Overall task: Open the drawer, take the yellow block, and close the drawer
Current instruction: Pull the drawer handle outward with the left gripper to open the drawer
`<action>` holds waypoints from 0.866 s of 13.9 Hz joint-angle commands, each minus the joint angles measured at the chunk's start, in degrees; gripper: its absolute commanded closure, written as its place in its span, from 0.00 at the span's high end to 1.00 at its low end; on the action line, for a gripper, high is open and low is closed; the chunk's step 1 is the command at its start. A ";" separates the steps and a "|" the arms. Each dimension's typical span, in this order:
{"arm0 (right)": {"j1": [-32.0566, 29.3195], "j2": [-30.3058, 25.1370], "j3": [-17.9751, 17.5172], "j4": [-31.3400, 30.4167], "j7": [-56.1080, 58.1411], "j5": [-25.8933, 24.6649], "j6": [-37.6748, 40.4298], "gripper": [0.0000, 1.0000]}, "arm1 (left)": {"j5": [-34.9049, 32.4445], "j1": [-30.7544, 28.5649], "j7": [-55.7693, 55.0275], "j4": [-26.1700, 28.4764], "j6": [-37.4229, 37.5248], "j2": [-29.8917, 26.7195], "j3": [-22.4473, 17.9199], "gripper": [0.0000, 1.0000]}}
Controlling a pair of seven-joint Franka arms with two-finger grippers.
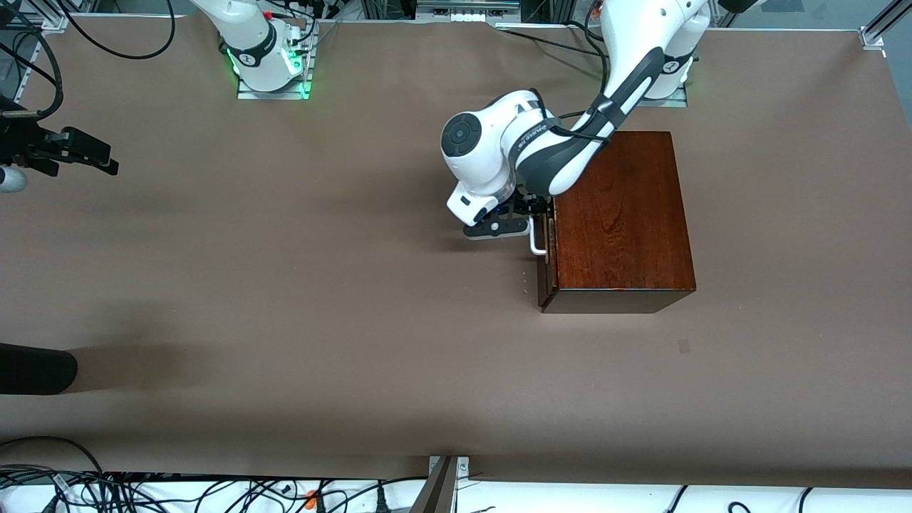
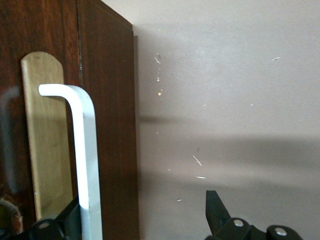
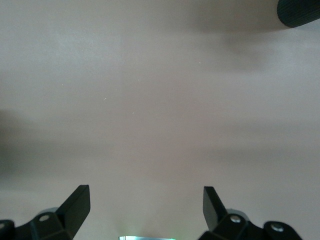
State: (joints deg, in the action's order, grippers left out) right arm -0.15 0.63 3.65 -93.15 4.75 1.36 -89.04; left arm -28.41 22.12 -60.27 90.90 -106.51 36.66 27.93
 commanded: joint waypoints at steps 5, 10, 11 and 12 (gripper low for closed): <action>-0.91 -0.01 -0.84 0.43 -0.45 0.84 0.53 1.00 | -0.42 4.68 -3.79 -6.51 0.33 4.55 0.29 1.00; -0.91 -0.01 -0.84 0.43 -0.45 0.84 0.53 1.00 | -0.42 6.88 -4.15 -10.82 0.33 7.01 0.11 1.00; -0.91 -0.01 -0.84 0.43 -0.45 0.84 0.53 1.00 | -0.42 7.40 -4.50 -11.35 0.33 7.45 0.11 1.00; -0.91 -0.01 -0.84 0.43 -0.45 0.84 0.53 1.00 | -0.42 7.58 -5.02 -11.88 0.33 7.72 0.11 1.00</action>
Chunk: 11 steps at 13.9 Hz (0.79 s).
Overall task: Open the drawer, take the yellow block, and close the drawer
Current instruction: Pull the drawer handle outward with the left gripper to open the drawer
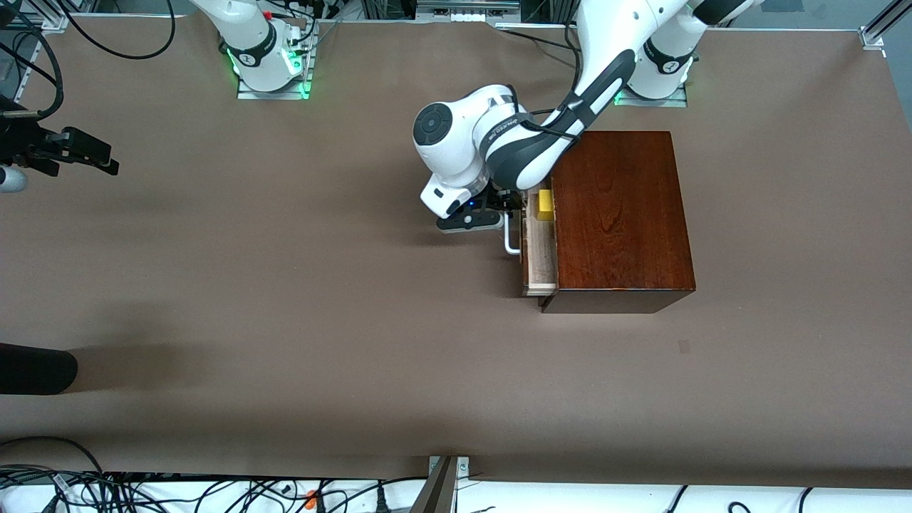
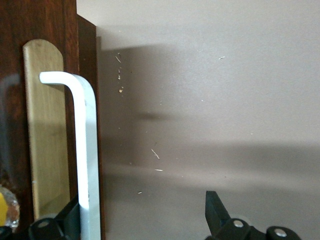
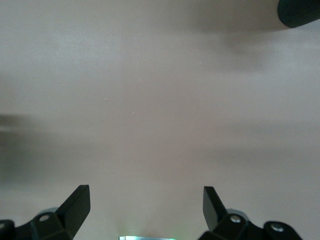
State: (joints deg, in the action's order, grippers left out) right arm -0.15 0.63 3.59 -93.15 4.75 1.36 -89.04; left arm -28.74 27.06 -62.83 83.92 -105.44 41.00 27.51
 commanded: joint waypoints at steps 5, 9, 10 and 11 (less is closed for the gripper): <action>-0.91 -0.01 -0.78 0.43 -0.45 0.84 0.53 1.00 | 0.00 4.31 -2.65 -7.88 -0.73 5.05 0.53 1.00; -0.99 -0.01 -0.78 0.34 -0.45 0.92 0.62 1.00 | 0.44 5.28 -2.74 -10.18 -0.73 6.11 0.53 1.00; -0.99 -0.01 -0.78 0.34 -0.45 0.84 0.62 1.00 | 0.96 5.54 -2.83 -11.05 -0.73 6.63 0.53 1.00; -0.91 -0.01 -0.78 0.34 -0.45 0.92 0.62 1.00 | 0.97 6.16 -2.83 -12.02 -0.73 6.99 0.53 1.00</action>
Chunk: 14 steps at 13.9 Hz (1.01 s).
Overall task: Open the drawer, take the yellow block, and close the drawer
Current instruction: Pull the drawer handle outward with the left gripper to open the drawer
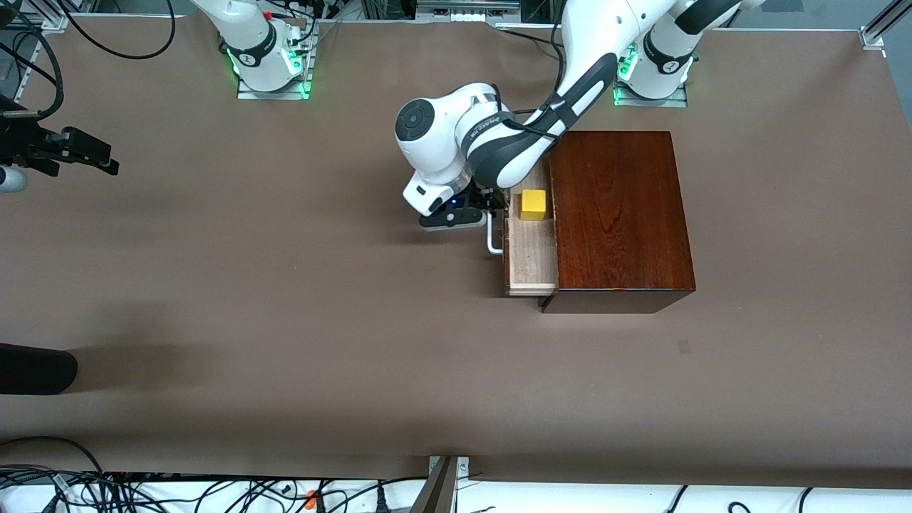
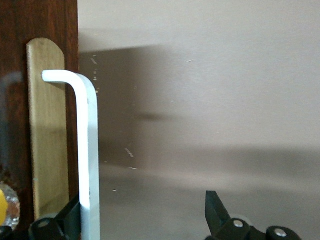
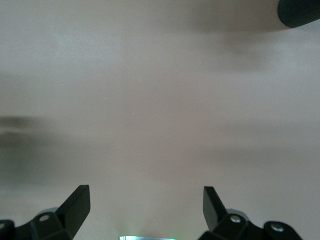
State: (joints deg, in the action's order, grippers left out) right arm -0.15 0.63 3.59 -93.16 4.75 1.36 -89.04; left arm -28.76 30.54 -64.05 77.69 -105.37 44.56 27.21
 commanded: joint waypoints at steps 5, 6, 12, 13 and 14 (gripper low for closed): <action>-0.90 -0.02 -0.77 0.34 -0.45 0.84 0.62 1.00 | 1.51 3.65 -1.70 -7.89 -0.89 4.22 1.01 1.00; -0.90 -0.02 -0.77 0.43 -0.45 0.84 0.53 1.00 | 1.78 3.91 -1.70 -8.16 -0.97 4.48 1.01 1.00; -0.99 -0.02 -0.77 0.34 -0.45 0.92 0.62 1.00 | 2.22 4.53 -1.96 -8.95 -1.68 4.57 1.01 1.00; -0.99 -0.02 -0.77 0.34 -0.45 0.92 0.53 1.00 | 2.13 4.88 -2.48 -8.95 -1.68 4.49 1.01 1.00; -0.90 -0.02 -0.77 0.34 -0.45 0.84 0.53 1.00 | 2.13 5.14 -2.92 -8.95 -1.76 4.57 0.83 1.00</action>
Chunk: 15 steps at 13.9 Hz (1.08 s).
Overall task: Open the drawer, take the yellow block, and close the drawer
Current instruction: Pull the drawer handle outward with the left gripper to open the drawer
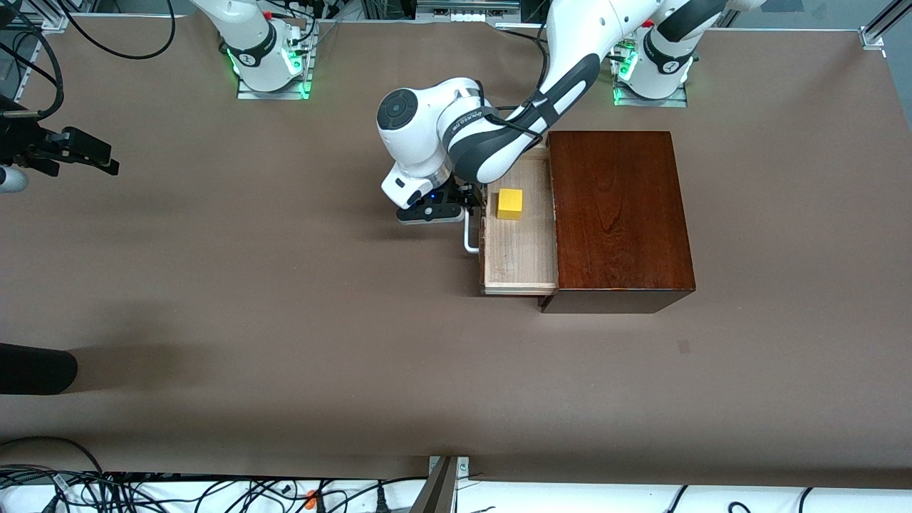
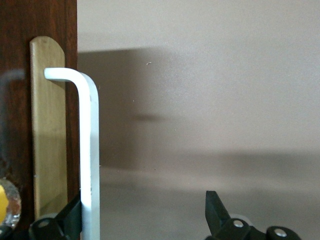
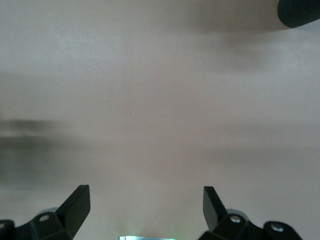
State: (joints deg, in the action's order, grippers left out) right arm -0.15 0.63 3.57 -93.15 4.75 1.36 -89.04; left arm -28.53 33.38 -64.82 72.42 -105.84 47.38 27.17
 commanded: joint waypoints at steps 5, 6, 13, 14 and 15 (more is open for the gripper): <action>-0.90 -0.10 -0.84 0.26 -0.53 0.92 0.88 1.00 | 1.90 2.30 -2.24 -3.61 -1.74 1.66 0.87 1.00; -0.90 -0.10 -0.84 0.34 -0.53 0.92 1.23 1.00 | 1.90 2.48 -2.24 -3.61 -1.65 1.66 0.87 1.00; -0.90 -0.10 -0.93 0.34 -0.53 0.92 1.23 1.00 | 1.90 2.74 -2.06 -3.69 -0.16 0.79 1.04 1.00; -0.90 -0.10 -0.93 0.34 -0.53 0.92 1.32 1.00 | 1.90 2.74 -2.06 -3.87 0.28 0.78 1.04 1.00; -0.90 -0.10 -0.85 0.26 -0.53 0.92 1.41 1.00 | 1.90 2.74 -2.15 -4.39 0.37 0.78 1.04 1.00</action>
State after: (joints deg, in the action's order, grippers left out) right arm -0.15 0.63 3.50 -93.16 4.75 1.37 -88.46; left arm -28.53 33.73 -65.05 71.82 -105.43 47.42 27.10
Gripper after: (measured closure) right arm 0.000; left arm 0.000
